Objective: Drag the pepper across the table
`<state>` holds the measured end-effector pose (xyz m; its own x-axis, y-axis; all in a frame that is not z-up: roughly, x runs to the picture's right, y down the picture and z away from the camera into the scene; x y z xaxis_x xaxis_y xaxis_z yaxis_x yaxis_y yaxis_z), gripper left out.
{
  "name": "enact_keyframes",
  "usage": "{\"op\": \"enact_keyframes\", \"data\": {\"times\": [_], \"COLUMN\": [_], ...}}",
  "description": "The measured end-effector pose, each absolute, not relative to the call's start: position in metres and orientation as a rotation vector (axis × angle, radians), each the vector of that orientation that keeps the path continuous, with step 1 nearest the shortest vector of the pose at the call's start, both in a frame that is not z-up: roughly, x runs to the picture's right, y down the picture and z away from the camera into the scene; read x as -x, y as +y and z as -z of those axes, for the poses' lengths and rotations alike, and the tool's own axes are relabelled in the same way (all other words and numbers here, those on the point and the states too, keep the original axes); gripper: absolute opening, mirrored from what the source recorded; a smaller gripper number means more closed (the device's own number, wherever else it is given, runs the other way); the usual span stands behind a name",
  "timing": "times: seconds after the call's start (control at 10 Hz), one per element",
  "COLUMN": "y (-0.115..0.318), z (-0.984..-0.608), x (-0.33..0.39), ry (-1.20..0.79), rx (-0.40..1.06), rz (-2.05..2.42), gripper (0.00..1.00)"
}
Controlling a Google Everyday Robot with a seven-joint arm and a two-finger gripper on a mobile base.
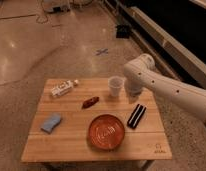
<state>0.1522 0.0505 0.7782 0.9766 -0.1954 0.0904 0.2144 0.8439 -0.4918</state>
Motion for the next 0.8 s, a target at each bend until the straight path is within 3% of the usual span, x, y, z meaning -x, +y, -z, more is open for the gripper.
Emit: {"op": "enact_keyframes", "data": {"times": [0.8], "y": [0.041], "z": [-0.799], "x": [-0.112], "ry": [-0.069], "rx": [0.507], "rz": [0.338], "gripper": [0.41]}}
